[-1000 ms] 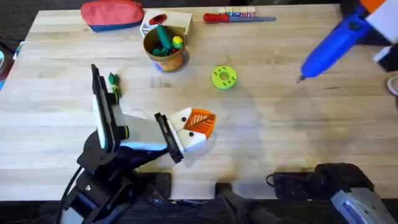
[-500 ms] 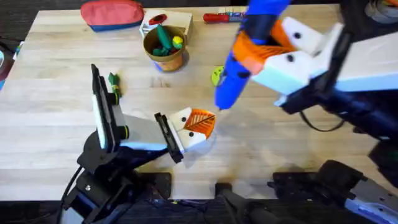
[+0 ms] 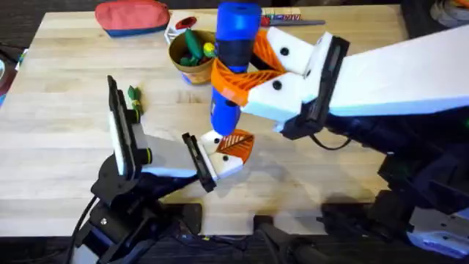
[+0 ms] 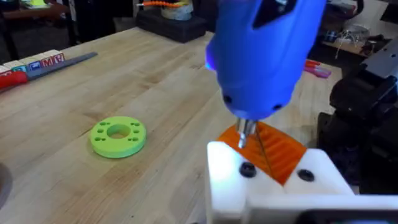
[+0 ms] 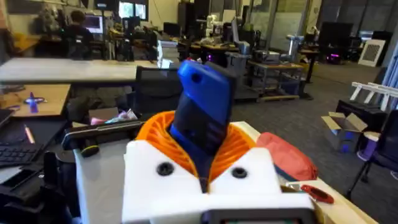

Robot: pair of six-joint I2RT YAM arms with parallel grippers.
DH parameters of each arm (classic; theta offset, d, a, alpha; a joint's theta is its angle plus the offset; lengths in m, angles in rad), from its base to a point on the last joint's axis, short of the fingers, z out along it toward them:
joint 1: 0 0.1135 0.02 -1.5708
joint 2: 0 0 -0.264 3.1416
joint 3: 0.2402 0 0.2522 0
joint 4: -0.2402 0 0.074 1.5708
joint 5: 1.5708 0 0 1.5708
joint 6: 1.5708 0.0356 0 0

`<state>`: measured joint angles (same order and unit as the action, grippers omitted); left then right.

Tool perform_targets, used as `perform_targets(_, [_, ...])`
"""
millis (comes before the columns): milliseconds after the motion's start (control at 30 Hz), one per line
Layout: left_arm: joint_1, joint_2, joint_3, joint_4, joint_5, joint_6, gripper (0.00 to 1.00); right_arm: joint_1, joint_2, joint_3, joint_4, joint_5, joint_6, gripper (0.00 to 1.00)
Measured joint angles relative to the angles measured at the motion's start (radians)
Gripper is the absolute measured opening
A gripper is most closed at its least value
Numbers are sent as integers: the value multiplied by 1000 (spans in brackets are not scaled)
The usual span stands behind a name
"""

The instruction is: Pick up the gripper from the table and insert it into the empty holder that is missing its gripper. Then pick up a screw, insert it into the mounting hole, and use the screwdriver to tighten it. Finally, clean up the table by picking up the vegetable and placing it into the bucket.

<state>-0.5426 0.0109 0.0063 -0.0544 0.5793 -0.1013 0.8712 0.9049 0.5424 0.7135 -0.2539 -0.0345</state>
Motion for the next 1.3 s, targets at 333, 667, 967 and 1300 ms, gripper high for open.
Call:
perform_targets(333, [0,0,0,0,0,0,15,32,35,0,67,0,0,7])
perform_targets(667, [0,0,0,0,0,0,15,51,38,0,66,1,0,7])
perform_targets(967, [0,0,0,0,0,0,15,51,58,0,64,2,0,7])
perform_targets(1300, [0,0,0,0,0,0,15,51,59,0,71,1,-18,7])
